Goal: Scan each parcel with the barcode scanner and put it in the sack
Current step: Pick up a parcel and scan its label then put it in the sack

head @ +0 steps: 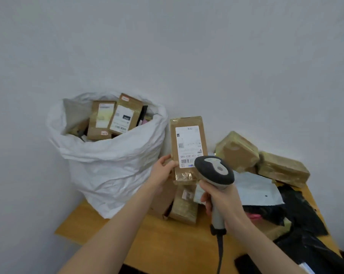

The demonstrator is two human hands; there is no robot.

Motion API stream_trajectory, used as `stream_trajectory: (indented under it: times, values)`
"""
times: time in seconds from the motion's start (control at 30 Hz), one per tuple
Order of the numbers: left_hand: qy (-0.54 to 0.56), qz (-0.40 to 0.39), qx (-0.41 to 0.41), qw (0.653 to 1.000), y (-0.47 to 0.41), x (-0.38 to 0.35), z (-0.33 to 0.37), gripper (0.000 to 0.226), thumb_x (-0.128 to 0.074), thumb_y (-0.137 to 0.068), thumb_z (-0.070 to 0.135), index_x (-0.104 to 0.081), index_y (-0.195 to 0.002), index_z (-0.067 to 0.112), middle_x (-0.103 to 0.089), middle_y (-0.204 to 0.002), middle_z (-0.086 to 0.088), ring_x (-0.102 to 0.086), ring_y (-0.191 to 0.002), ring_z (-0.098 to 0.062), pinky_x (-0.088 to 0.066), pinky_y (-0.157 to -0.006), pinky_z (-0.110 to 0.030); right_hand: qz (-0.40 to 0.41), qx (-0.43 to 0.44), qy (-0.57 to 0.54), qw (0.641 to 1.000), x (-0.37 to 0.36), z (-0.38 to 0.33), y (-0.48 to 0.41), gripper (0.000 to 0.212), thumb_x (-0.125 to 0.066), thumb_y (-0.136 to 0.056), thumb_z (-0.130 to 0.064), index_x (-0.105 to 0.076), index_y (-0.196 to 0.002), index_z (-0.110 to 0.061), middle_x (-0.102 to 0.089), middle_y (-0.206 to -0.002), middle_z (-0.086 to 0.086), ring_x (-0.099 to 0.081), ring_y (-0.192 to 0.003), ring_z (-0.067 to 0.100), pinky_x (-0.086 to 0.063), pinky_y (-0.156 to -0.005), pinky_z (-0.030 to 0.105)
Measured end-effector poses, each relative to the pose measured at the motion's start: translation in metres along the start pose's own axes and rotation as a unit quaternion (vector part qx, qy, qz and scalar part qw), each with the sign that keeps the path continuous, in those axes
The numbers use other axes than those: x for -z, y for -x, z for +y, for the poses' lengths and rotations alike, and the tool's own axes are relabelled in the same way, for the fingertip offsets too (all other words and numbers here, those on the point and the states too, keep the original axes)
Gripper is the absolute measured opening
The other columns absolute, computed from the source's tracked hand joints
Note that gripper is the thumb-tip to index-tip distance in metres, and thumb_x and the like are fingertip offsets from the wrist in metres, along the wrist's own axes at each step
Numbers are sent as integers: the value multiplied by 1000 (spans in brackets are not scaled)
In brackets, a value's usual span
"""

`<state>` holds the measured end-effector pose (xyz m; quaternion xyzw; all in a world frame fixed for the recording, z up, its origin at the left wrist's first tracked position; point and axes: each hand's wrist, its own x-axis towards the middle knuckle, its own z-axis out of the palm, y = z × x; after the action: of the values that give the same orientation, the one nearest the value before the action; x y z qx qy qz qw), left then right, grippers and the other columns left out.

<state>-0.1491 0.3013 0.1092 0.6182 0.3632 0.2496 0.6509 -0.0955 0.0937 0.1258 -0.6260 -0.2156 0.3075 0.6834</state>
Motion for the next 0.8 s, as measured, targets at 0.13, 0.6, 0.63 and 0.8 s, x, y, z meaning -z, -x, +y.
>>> stream_trajectory:
  times: [0.13,0.6,0.63,0.8]
  values:
    - [22,61,-60,996,-18,68,67,46,-63,-86,14,-53,-131,14,-72,-92,-1,-69,-64,-7,-52,-54,-20,-27,43,-20,999,-73,-40,-50,23,-73,-84,-21,-65,-66,-10,-65,-55,8,-53,-41,13,-45,-48,27]
    - [31,211,45,976,-141,353,173,34,-57,-86,45,-63,-93,12,-73,-69,-5,-70,-61,-22,-55,-49,-31,-75,58,-55,994,-343,-80,-197,12,-71,-84,-13,-64,-76,-8,-63,-52,8,-49,-39,15,-43,-40,24]
    - [60,190,86,976,-147,363,177,36,-56,-87,48,-63,-89,12,-71,-62,-7,-70,-57,-23,-55,-48,-34,-70,51,-54,995,-351,-78,-204,14,-71,-84,-13,-64,-74,-7,-63,-52,9,-49,-38,15,-42,-40,24]
    - [138,180,163,960,-190,398,194,42,-54,-89,49,-63,-85,8,-70,-63,-12,-69,-52,-30,-55,-46,-41,-51,23,-44,998,-374,-74,-233,19,-72,-84,-15,-62,-70,-7,-63,-52,8,-50,-37,15,-44,-42,23]
